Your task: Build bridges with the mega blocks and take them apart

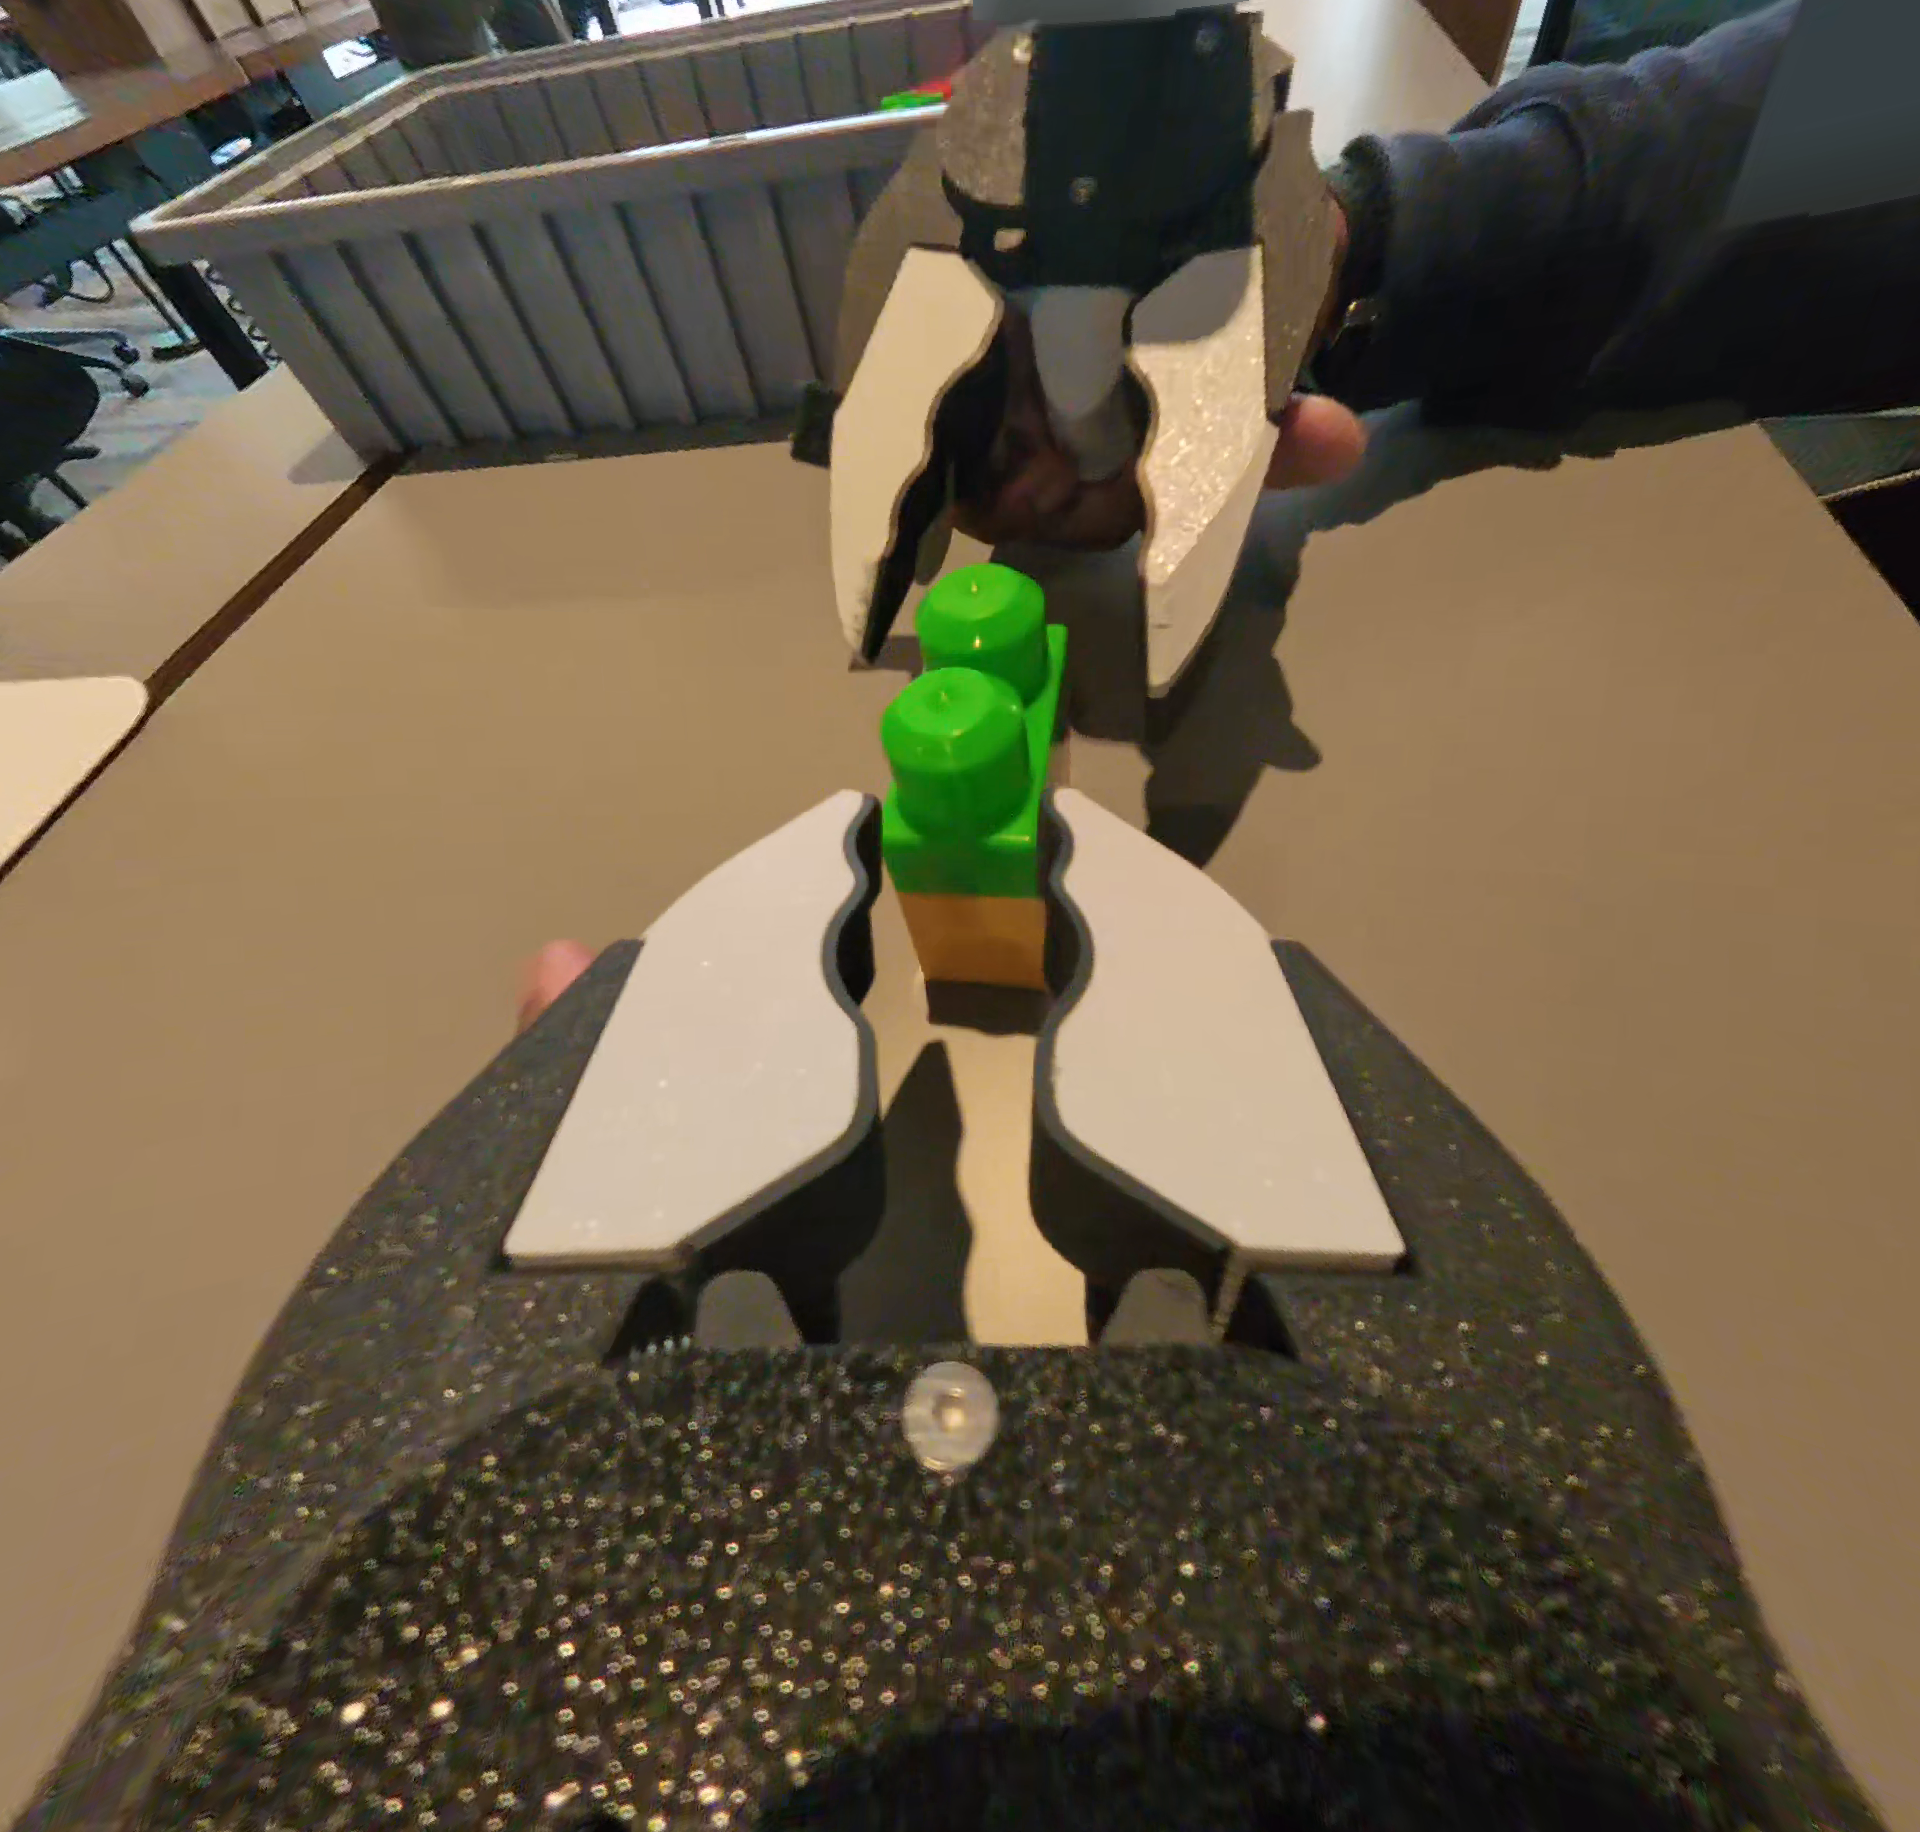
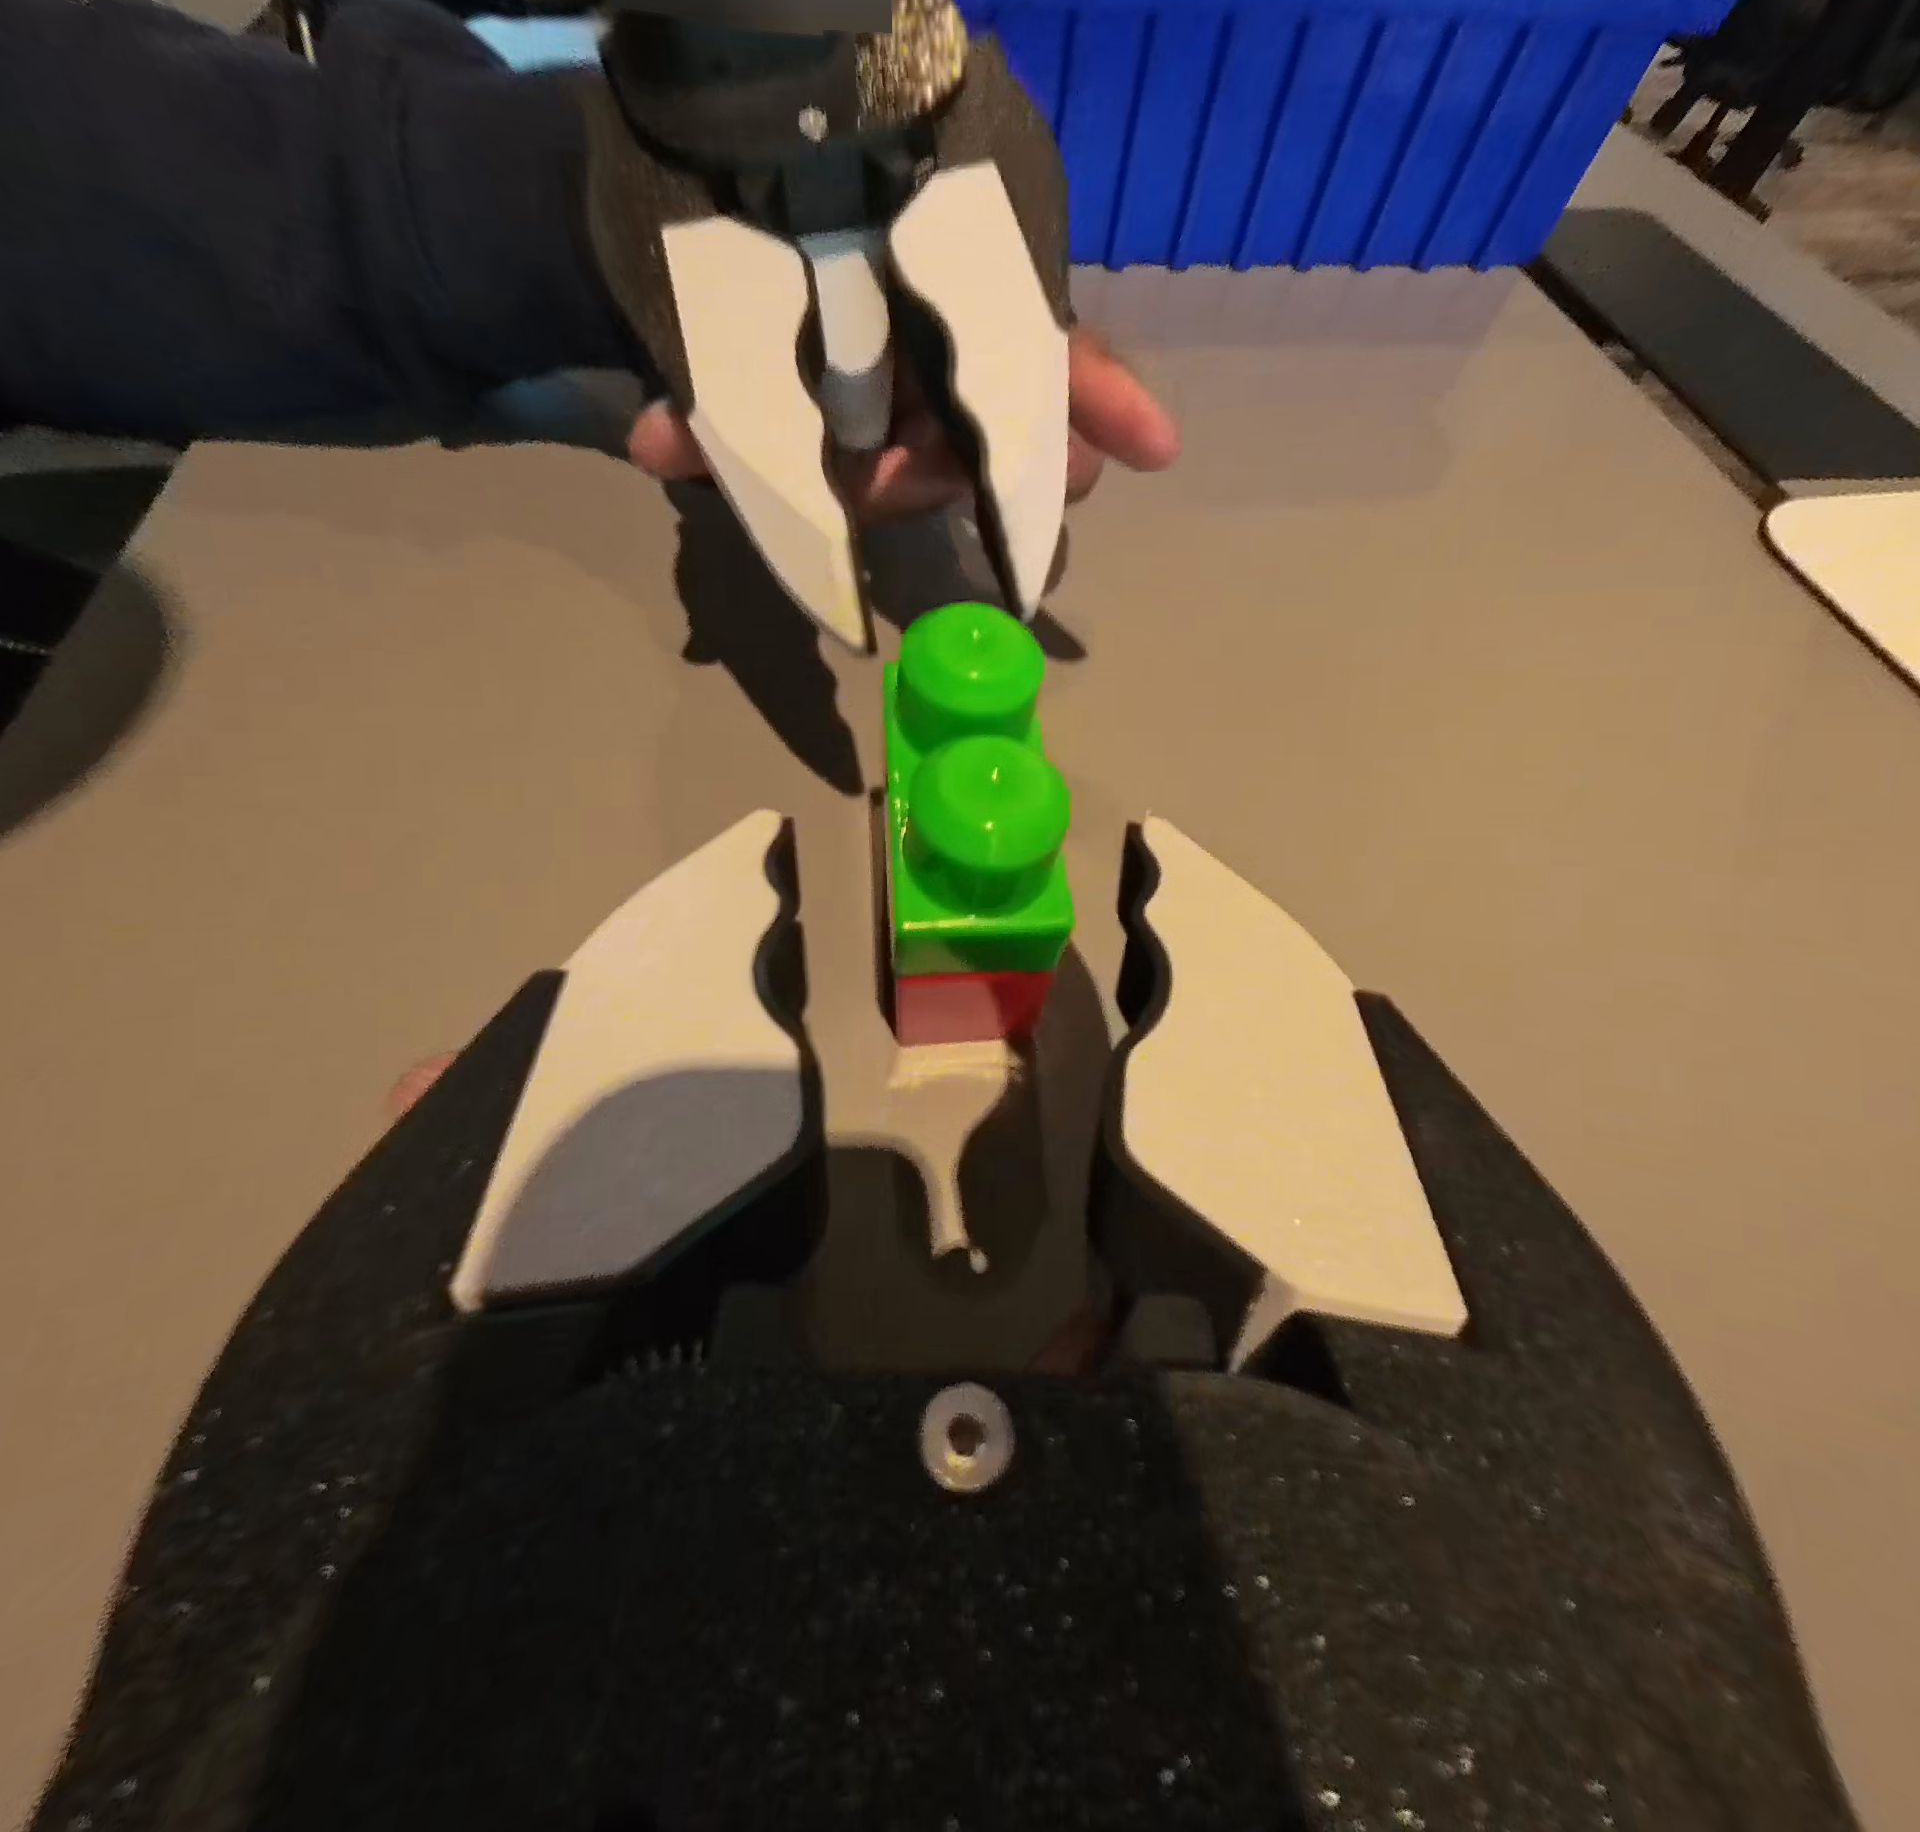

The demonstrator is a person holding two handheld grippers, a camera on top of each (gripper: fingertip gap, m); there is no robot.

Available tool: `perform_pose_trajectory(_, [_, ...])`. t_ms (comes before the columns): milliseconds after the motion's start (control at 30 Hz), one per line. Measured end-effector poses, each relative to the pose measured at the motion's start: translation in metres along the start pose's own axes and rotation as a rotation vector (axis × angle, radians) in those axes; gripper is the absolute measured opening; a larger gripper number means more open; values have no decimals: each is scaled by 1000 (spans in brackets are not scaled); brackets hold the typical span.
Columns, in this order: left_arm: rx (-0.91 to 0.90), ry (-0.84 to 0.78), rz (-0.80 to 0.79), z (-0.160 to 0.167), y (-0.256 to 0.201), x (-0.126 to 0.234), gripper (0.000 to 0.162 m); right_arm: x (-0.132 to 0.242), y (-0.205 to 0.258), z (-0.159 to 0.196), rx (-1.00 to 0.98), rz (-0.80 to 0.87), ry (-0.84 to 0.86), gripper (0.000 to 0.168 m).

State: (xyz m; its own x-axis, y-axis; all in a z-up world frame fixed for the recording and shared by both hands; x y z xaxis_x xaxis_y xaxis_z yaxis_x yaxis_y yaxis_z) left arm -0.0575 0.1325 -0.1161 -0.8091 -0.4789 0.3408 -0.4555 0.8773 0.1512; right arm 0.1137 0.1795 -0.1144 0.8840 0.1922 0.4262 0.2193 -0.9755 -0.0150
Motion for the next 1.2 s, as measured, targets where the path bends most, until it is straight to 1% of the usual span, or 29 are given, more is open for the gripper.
perform_pose_trajectory(67, [-10, -8, 14, -1, 0, -5, 23, -1, -1, -3, -1, 1, -25, 52])
perform_pose_trajectory(167, [-36, 3, 19, -1, -1, -11, 21, -3, -3, -3, 6, 2, -11, 31])
perform_pose_trajectory(200, [-34, 4, 15, -2, -1, -11, 21, -3, -3, -3, 4, -1, -13, 30])
perform_pose_trajectory(367, [-32, 1, -12, -1, -3, -12, 20, -2, -6, 0, -31, -35, -33, 30])
perform_pose_trajectory(533, [-45, 18, -38, 0, -6, -12, 19, -3, -5, -1, -7, -15, 0, 31])
perform_pose_trajectory(800, [-39, 23, -57, 1, -8, -12, 18, -3, -4, 2, -34, -20, -11, 32])
perform_pose_trajectory(967, [-7, 20, -64, 0, -9, -11, 18, -4, -3, 4, -71, -5, -67, 31])
perform_pose_trajectory(1067, [-36, 9, -66, 0, -12, -8, 18, -5, 1, 3, -42, 14, -77, 31])
perform_pose_trajectory(1100, [-45, 9, -49, 0, -14, -6, 19, -4, 2, 3, -31, 18, -76, 33])
perform_pose_trajectory(1167, [-45, -9, -34, 0, -15, -2, 24, -3, 3, 5, -28, 25, -64, 44])
perform_pose_trajectory(1200, [-40, -21, -29, -1, -14, 0, 27, -2, 4, 6, -24, 14, -55, 44])
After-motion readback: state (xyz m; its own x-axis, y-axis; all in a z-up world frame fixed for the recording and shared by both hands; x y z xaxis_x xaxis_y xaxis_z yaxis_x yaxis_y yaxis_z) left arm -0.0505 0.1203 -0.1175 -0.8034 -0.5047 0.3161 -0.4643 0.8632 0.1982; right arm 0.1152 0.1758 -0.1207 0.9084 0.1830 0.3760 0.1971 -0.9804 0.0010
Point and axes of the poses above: each gripper's, where its closed fingertips meet, x back along the fingers, z out of its underside, y = z × x across the jaws, the point moved 8 cm from there along x, back along the fingers, and after that the axes turned 5 degrees about -z, right-handed, at the moved point
